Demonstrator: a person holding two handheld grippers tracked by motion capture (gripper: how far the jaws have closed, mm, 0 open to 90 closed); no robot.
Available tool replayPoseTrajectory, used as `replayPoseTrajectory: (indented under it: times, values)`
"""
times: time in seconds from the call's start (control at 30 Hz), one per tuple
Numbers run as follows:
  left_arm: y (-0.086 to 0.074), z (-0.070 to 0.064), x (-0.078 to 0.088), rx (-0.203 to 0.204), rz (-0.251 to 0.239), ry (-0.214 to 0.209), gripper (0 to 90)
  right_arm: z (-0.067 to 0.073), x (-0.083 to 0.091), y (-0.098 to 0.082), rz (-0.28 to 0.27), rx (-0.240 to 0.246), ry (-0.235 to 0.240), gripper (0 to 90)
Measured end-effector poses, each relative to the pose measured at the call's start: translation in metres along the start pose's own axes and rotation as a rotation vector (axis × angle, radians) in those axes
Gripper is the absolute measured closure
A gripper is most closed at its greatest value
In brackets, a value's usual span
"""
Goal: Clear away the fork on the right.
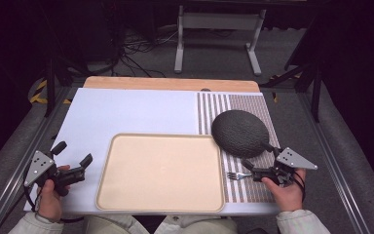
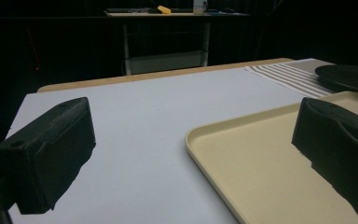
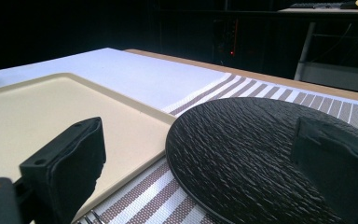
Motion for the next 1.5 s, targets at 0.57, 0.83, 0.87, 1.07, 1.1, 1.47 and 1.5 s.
replayPoseTrajectory:
  times: [0.57,0.83,0.87,1.07,1.1,1.47,1.5]
  values:
    - [0.0,0.001,0.0,-0.002,0.002,0.009,0.0,0.008,-0.006,0.029,0.029,0.01,0.03,4.0]
    - [-0.001,0.0,-0.001,-0.008,0.008,0.009,0.0,0.004,-0.006,0.036,0.131,0.077,0.083,5.5]
    - [-0.001,0.0,-0.001,-0.009,0.008,0.01,0.0,0.004,-0.007,0.036,0.155,0.09,0.093,5.5]
    - [-0.002,0.001,-0.001,-0.01,0.01,0.012,0.0,0.005,-0.013,0.04,0.275,0.146,0.137,5.2]
    - [-0.002,0.001,-0.001,-0.011,0.01,0.012,0.0,0.005,-0.014,0.04,0.295,0.151,0.141,5.2]
    - [-0.003,0.0,-0.003,-0.011,0.018,0.007,0.0,0.001,-0.02,0.042,0.472,0.242,0.198,5.2]
    - [-0.003,0.0,-0.003,-0.007,0.016,0.01,0.0,0.001,-0.02,0.042,0.492,0.255,0.204,5.2]
Point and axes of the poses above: each handheld gripper's, and its own axes: x roughly backward along the jaws, y roughly out of its top, z roughly to its left, the point moved 8 cm from there along -x, roughly forward along the jaws, and after that the axes turned 6 degrees about x, right-handed, at the moved point
